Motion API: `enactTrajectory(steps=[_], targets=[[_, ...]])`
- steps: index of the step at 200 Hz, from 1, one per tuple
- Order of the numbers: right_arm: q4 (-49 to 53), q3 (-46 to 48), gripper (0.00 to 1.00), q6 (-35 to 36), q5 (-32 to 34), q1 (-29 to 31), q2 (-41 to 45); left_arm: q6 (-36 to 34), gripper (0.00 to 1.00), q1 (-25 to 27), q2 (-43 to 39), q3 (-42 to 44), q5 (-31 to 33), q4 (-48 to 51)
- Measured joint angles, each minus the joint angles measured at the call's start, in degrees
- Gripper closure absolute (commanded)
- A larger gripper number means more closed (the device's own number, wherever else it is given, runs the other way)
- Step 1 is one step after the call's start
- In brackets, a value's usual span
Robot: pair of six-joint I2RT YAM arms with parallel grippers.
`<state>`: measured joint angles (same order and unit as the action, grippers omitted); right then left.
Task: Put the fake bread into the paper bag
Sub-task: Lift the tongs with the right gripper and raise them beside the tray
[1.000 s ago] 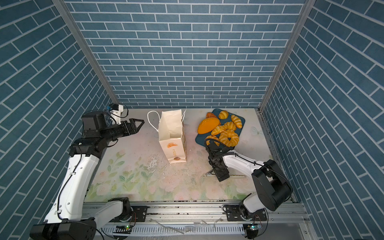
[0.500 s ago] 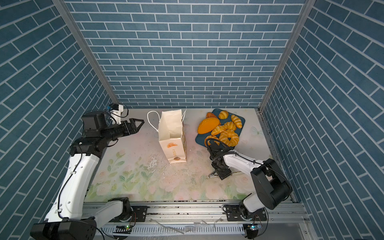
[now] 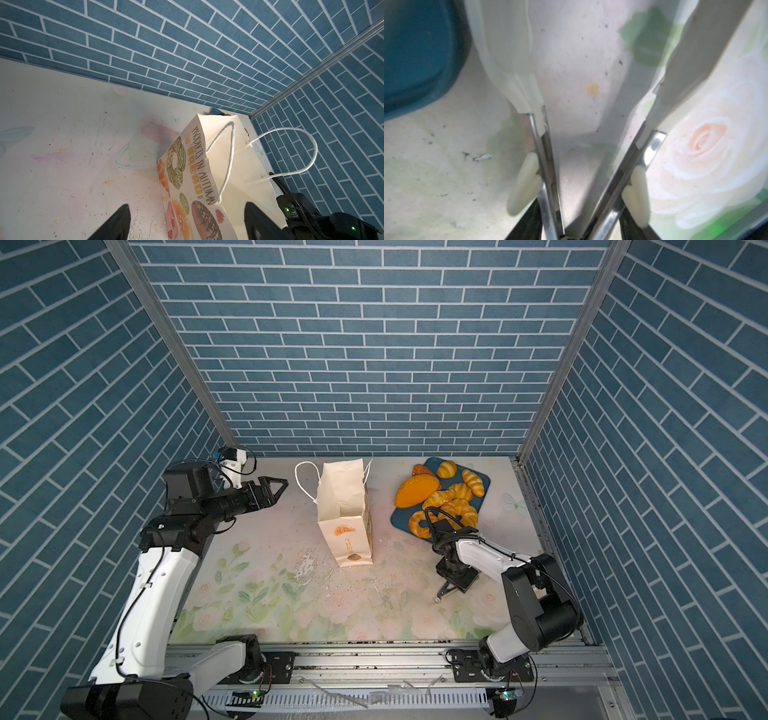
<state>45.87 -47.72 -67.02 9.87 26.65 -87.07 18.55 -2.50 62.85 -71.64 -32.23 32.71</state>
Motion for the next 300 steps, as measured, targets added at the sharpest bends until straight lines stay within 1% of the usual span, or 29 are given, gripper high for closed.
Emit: enactTrajectory(steps=[26,43,62,79,106,130,149,163,189,223,254,300], targets=[[-0.17,-0.24,0.43,8.90,0.28,-3.56,-0.33,-0.02,0.13,-0.42,0.00,0.00,0.00,0.00],[-0.22,-0.24,0.43,13.07,0.28,-5.11,-0.37,-0.02,0.13,-0.59,0.00,0.00,0.00,0.00],[-0.37,-0.24,0.39,17.29,1.01,-6.19,-0.35,-0.02,0.13,-0.61,0.00,0.00,-0.02,0.00],[-0.66,-0.24,0.33,20.06,2.14,-6.80,-0.33,-0.02,0.13,-0.63,0.00,0.02,-0.04,-0.02],[-1.33,-0.22,0.18,23.47,3.82,-8.24,-0.07,0.00,0.13,-0.63,0.00,0.02,-0.15,-0.02],[-2.16,-0.22,0.13,24.98,4.39,-8.90,1.11,0.00,0.13,-0.63,0.00,0.02,-0.22,-0.04],[-2.10,-0.22,0.11,24.33,4.28,-9.05,3.30,0.00,0.13,-0.63,0.00,0.02,-0.22,-0.04],[-1.70,-0.22,0.12,22.21,4.24,-9.05,5.68,0.00,0.13,-0.63,0.00,0.02,-0.24,-0.04],[-1.99,1.03,0.15,15.72,3.43,-9.05,10.84,0.00,0.13,-0.68,-0.02,0.02,-0.22,-0.04],[-3.96,7.87,0.16,8.15,2.08,-9.05,17.46,0.00,0.13,-0.90,-0.15,0.02,-0.22,-0.04],[-4.61,9.20,0.15,5.31,1.84,-9.07,17.57,0.00,0.13,-0.96,-0.15,0.02,-0.24,-0.11],[-9.03,9.66,0.12,5.29,1.18,-9.07,15.56,0.00,0.13,-0.96,-0.28,0.26,-0.24,-0.39]])
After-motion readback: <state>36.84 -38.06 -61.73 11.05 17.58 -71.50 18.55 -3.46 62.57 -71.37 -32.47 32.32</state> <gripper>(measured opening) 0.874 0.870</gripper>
